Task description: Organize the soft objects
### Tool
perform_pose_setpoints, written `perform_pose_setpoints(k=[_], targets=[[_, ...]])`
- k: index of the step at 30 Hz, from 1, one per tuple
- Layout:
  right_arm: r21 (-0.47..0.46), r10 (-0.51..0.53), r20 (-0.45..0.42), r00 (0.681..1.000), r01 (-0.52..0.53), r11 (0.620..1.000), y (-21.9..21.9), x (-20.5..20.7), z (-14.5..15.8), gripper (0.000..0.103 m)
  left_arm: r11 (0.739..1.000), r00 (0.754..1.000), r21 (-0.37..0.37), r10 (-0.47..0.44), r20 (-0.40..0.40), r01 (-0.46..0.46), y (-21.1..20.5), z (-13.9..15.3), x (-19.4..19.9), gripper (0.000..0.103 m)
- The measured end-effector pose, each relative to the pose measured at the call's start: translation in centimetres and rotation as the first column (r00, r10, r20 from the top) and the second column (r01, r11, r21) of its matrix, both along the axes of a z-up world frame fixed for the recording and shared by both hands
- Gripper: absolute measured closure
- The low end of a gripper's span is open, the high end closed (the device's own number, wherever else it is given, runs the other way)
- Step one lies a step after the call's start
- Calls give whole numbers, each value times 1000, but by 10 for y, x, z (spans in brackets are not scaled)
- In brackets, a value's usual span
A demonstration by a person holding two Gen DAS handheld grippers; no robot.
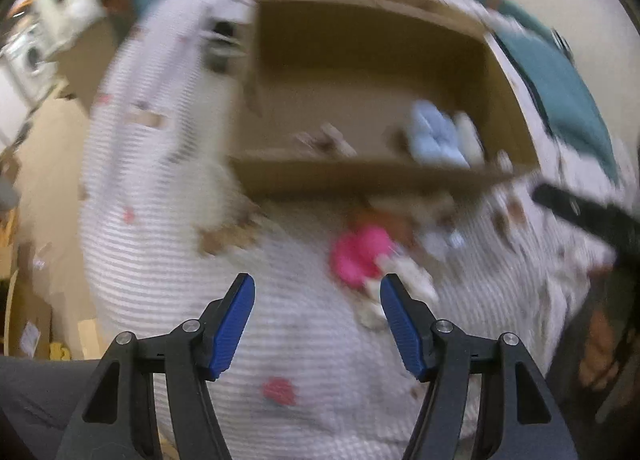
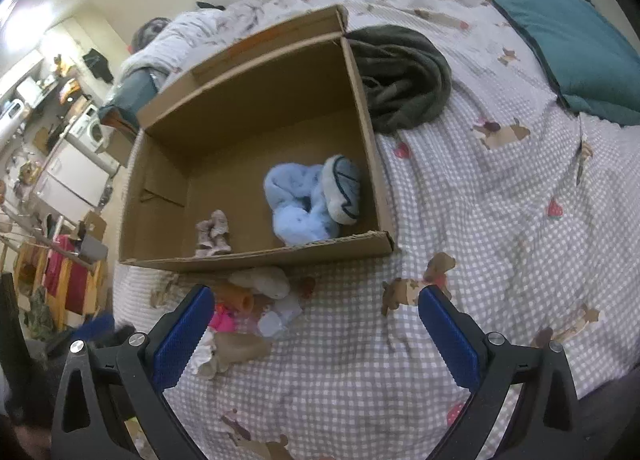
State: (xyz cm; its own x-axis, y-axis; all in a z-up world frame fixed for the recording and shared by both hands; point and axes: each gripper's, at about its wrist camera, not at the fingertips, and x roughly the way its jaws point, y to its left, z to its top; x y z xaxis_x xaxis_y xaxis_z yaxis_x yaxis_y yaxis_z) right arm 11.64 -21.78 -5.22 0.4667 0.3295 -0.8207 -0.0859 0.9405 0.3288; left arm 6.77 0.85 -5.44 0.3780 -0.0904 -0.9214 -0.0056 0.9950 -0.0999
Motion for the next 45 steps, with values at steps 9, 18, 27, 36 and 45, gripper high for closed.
perform_pose_setpoints(k=[9,18,27,36,45], targets=[[-6,-11,-57,998,11,1000,-5,4,-12,0,990,984,3,-137,-117,139,-51,-34,13,41],[1,12,-88,996,-12,1000,3,10,-19,0,987,971,1,-157,-180,160,-59,-54,19,68],[-8,25,-105,994,-26,1000,8,11,-22,0,993,987,-11,-119,-107,119,-34,-26,-2,92],[58,126,-164,978,-117,991,27,11,-35,0,995,995,6,95,11,-95,11,5,-12,92],[196,317,-264,911,-271,942,73,6,-61,29,981,981,18,190,34,-191,36,13,9,92]])
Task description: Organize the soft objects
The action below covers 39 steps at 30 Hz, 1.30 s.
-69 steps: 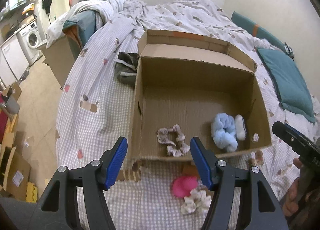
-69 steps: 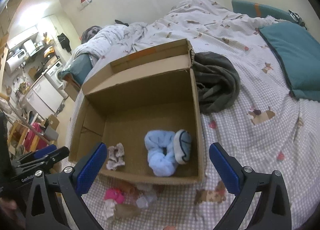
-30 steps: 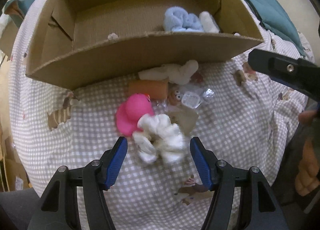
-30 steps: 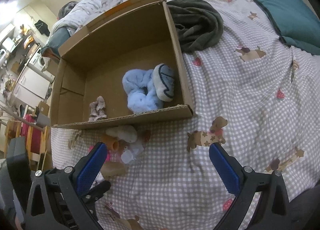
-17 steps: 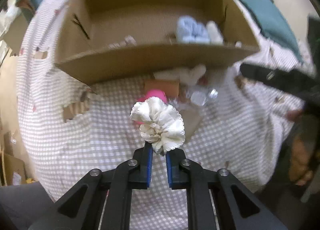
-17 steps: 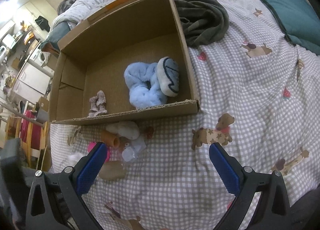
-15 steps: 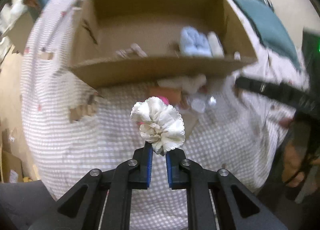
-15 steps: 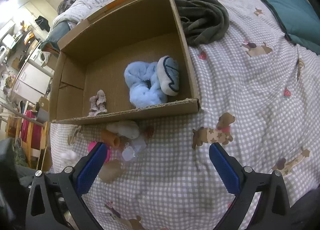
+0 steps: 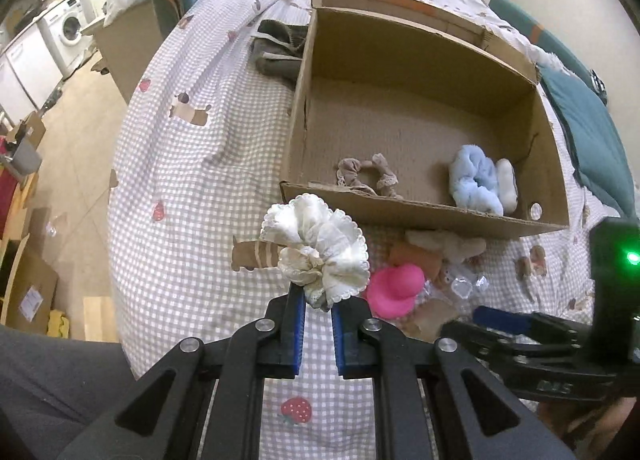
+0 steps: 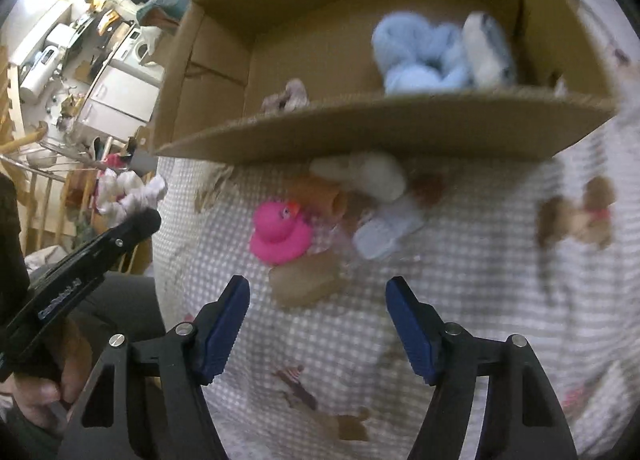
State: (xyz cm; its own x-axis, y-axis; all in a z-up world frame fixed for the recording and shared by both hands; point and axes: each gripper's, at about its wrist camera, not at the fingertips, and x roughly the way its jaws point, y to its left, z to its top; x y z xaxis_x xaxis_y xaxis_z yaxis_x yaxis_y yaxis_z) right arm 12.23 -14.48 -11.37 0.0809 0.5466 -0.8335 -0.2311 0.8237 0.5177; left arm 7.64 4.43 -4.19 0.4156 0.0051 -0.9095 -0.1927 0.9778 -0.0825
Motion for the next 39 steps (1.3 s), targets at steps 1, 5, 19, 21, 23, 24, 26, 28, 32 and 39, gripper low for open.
perform_pose_setpoints(k=[1,5,19,21,23,24,26,28,32,39], targets=[[5,0,-19,1000,0,1000,2,2,-5,35,1000,1000,1,-4,-2,4,-1,-1,0,92],[30,-18,-66,998,20,999,9,11,-20,47,1000,1000,8,-11,-5,11,-6,-3,2,92],[152,-1,20,1000,-2,988,4,-5,14,94,1000,1000,-4,-13,6,13,-7,0,0,92],[163,-18,56,998,9,987,-3,-7,27,94,1000,1000,-2,-18,8,18,-8,1,-1,92],[154,-39,87,995,25,988,-8,-9,34,94,1000,1000,2,-23,9,23,-10,1,-1,92],[149,-49,89,995,36,988,-11,-9,33,94,1000,1000,3,-23,9,22,-10,1,-1,92],[129,-69,84,994,58,990,-17,-9,32,94,1000,1000,5,-22,9,22,-10,1,-2,92],[119,-83,95,992,71,990,-22,-10,33,94,999,1000,15,-28,6,28,-11,0,-3,92],[119,-109,115,987,96,988,-31,-7,36,94,999,999,32,-42,4,41,-15,-2,-4,92],[123,-134,150,980,116,986,-39,-5,44,94,998,998,61,-36,55,33,-17,7,-6,92]])
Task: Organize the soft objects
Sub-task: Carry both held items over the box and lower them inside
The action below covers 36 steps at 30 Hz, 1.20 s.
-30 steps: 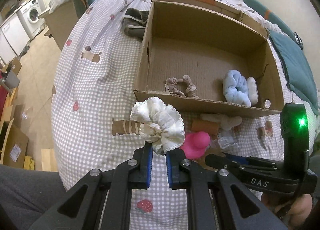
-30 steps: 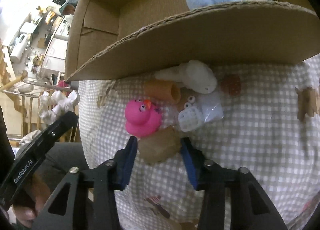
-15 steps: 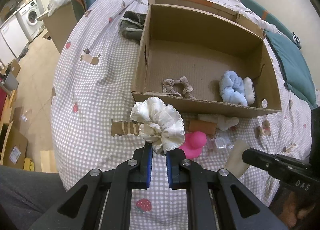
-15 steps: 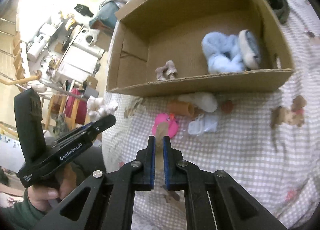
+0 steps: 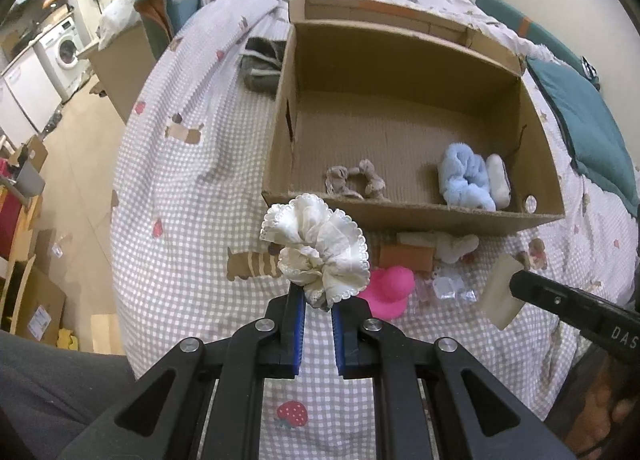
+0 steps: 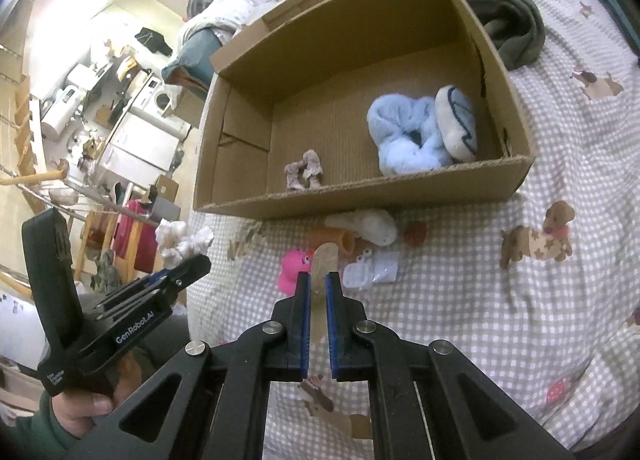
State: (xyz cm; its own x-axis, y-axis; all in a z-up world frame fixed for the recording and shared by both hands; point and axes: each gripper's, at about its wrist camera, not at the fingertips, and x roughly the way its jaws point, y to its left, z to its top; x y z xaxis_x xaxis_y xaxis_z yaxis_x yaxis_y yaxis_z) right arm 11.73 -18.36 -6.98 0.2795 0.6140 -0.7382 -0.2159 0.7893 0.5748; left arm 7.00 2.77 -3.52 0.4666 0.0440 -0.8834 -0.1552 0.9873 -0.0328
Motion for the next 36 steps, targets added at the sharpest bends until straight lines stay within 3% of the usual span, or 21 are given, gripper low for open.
perform_pose_setpoints(k=[8,13,24,30,36], targets=[[39,-73,90,993,69,997,-16,-3,29,94,1000,997,-18,21,68,-20,7,29,-8,92],[46,-129,192,973,122,991,-26,-8,60,94,1000,993,-13,6,122,-5,5,55,-8,92],[18,-114,312,943,114,993,-28,24,102,94,997,978,50,-67,197,59,-3,94,45,92],[-23,-105,344,933,120,993,-25,61,104,94,993,976,76,-104,192,91,-4,94,81,92],[-34,-151,301,942,169,985,-33,76,73,94,996,976,34,-90,196,85,-8,70,104,92]])
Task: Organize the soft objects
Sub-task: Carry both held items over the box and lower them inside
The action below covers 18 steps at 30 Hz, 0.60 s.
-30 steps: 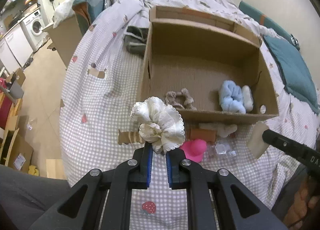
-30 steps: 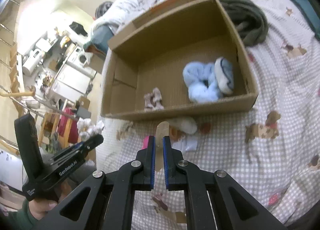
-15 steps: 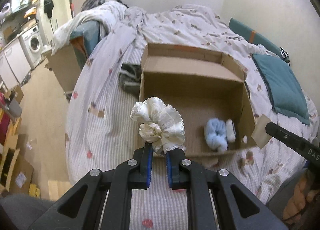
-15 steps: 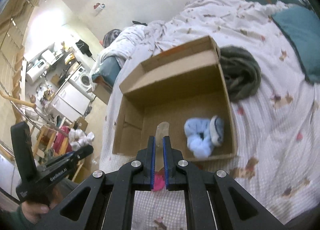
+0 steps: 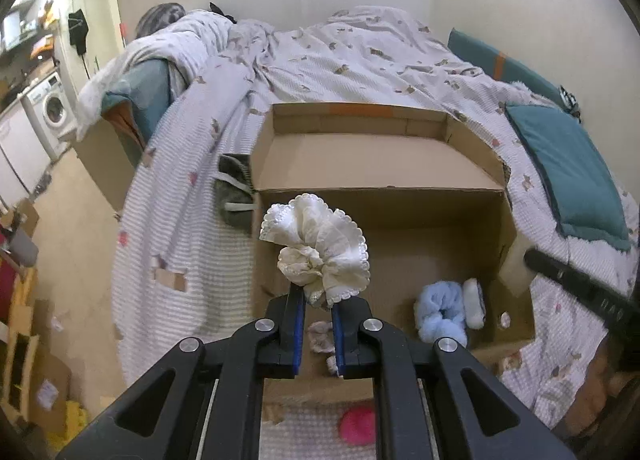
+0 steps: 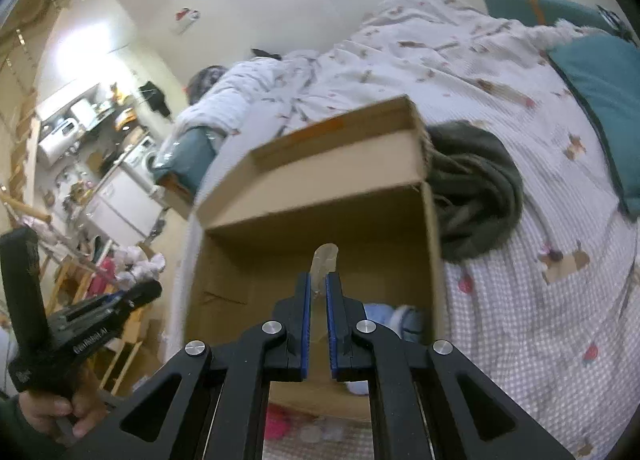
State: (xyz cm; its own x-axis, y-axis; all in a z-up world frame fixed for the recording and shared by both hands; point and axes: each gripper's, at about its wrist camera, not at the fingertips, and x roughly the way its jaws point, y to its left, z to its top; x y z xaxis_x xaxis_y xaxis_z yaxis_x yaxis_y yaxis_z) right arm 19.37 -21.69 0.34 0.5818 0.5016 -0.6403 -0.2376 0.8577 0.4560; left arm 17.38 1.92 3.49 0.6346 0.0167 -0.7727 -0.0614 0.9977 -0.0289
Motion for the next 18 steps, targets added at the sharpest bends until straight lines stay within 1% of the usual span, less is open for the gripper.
perform_pose_setpoints(k=[2,3,6,7,11,16,18], targets=[[8,-21,-41,999,21,1000,-4,1,-11,94,1000,1000,-7,-10,11,10,-4,-9,2,92],[11,-22,-51,998,23,1000,-6,2,-13,94,1000,1000,-9,-13,4,13,-6,-14,3,92],[-21,-25,-48,999,24,999,-6,4,-17,94,998,999,-53,-15,-36,13,-8,-26,8,92],[-31,-28,-49,998,26,999,-6,5,-18,94,998,999,-56,-20,-42,18,-9,-29,8,92],[-55,-24,-73,997,20,998,1,11,-28,94,999,997,-28,-44,-62,42,-16,-40,9,92],[-70,10,-67,998,-15,997,14,14,-28,94,997,993,-69,-51,-110,44,-15,-51,12,92],[-79,24,-68,997,-29,996,17,14,-30,94,995,992,-86,-53,-113,43,-15,-50,12,92]])
